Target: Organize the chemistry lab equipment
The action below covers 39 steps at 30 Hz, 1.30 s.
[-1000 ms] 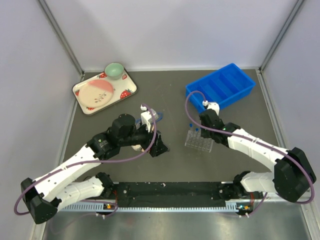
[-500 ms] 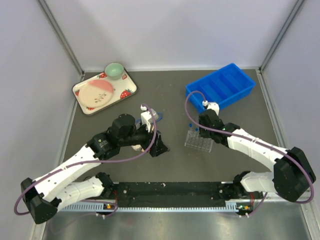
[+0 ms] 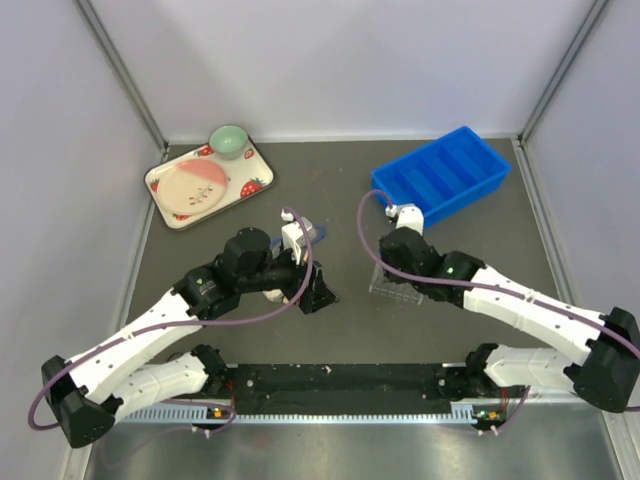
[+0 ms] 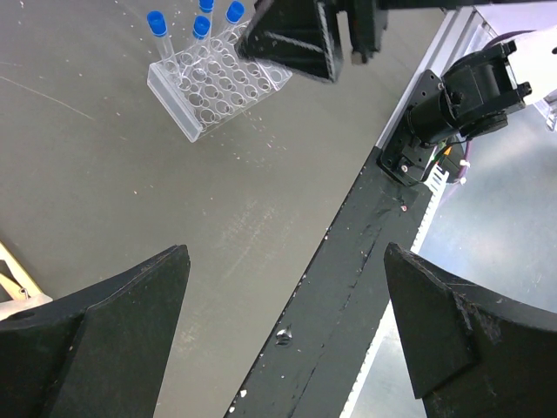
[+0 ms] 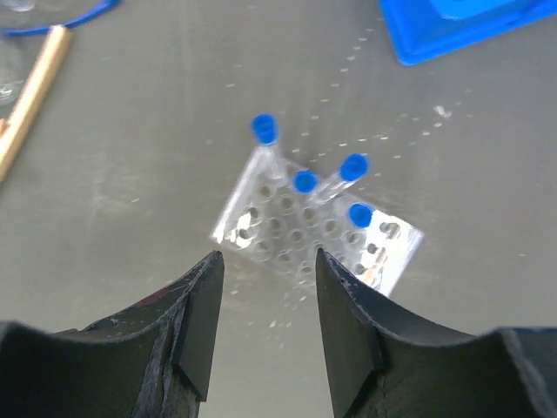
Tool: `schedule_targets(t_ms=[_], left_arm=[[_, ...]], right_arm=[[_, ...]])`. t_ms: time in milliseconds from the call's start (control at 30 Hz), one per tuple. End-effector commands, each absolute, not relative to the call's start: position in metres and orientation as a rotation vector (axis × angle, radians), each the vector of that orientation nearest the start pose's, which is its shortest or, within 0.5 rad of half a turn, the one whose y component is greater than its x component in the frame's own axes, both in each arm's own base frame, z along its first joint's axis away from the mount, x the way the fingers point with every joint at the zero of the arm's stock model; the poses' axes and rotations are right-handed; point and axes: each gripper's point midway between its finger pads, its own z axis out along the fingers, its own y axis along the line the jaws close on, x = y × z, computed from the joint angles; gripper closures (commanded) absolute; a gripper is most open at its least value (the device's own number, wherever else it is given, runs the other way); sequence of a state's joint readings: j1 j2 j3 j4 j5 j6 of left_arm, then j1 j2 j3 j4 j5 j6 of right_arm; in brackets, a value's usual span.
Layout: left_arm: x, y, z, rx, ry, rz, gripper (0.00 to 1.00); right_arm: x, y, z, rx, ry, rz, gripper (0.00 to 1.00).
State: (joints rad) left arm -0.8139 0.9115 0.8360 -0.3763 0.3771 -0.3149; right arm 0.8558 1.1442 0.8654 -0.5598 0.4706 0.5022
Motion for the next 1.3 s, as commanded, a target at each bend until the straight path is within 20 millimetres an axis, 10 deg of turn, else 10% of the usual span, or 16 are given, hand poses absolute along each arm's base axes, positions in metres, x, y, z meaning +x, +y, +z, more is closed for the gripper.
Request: schedule_targets(t_ms=[0, 600, 1267], left_arm=[[0.149, -0.271, 0.244, 0.779, 1.953, -1.082, 0.01], [0.149, -0.261, 0.245, 0.728, 1.963, -1.054, 0.01], [0.147, -0.261, 0.243, 0.727, 1.968, -1.065, 0.01]], right_arm=[[0.215, 0.218, 0.162, -0.235, 2.288, 0.283, 0.53], [0.250, 0.316, 0.103, -0.388, 2.338, 0.380, 0.05], [0.238, 0.305, 0.060, -0.337, 2.445, 0.386, 0.01]])
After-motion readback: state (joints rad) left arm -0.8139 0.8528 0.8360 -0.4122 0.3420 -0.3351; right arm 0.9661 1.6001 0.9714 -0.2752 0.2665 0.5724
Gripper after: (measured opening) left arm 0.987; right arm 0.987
